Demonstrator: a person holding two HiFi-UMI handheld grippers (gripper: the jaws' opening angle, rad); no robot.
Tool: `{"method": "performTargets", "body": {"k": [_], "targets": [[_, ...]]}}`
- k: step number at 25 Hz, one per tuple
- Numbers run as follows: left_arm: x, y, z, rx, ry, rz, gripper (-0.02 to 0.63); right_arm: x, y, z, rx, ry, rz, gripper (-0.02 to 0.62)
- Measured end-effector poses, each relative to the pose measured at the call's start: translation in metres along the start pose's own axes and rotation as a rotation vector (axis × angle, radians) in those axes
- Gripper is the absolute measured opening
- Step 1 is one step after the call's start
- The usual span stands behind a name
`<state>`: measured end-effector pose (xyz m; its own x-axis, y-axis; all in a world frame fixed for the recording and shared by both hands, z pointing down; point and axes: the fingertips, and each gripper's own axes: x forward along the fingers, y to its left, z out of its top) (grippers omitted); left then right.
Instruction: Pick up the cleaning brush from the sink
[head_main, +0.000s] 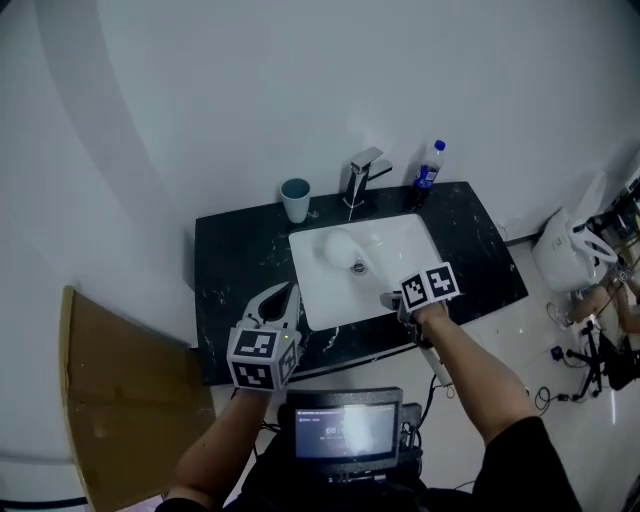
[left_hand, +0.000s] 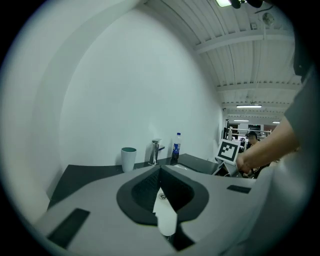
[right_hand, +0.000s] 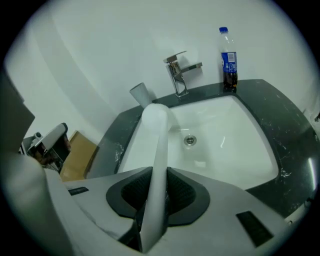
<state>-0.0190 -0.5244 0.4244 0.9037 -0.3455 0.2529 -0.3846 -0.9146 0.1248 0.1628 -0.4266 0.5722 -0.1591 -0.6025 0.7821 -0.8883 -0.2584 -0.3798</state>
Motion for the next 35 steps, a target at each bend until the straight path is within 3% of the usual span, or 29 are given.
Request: {"method": "performTargets", "body": {"k": [4,9,14,20,26,31,35], "targets": [[-0.011,-0.066,0.000,0.000,-0.025,0.083,0.009,-0.055,-0.016,-0.017,-0.066,-0.072,0.073,0.057],[-0.033,-0.143,-0.011,-0.059,-0.059,0.181,0.009,-0.121,-0.028,-0.040,-0.203,-0.154,0.140,0.057],[-0.065,-0.196,-0.023,-0.058,-0.058,0.211,0.009,-0.178,-0.015,-0.071,-0.213,-0.262,0.215,0.057],[-0.084,-0.233,-0.038,-0.025,-0.079,0.196,0.009,-0.229,-0.005,-0.101,-0.263,-0.371,0.186,0.057],[-0.102,-0.296,-0.043,-0.018,-0.102,0.244,0.009,-0.287,-0.016,-0.134,-0.315,-0.483,0.202,0.057],[-0.093,-0.369,-0.044,-0.030,-0.132,0.288,0.009,-0.336,-0.050,-0.160,-0.353,-0.577,0.235,0.057],[-0.080,-0.416,-0.039,-0.032,-0.150,0.302,0.009,-0.376,-0.079,-0.169,-0.409,-0.674,0.214,0.057]]}}
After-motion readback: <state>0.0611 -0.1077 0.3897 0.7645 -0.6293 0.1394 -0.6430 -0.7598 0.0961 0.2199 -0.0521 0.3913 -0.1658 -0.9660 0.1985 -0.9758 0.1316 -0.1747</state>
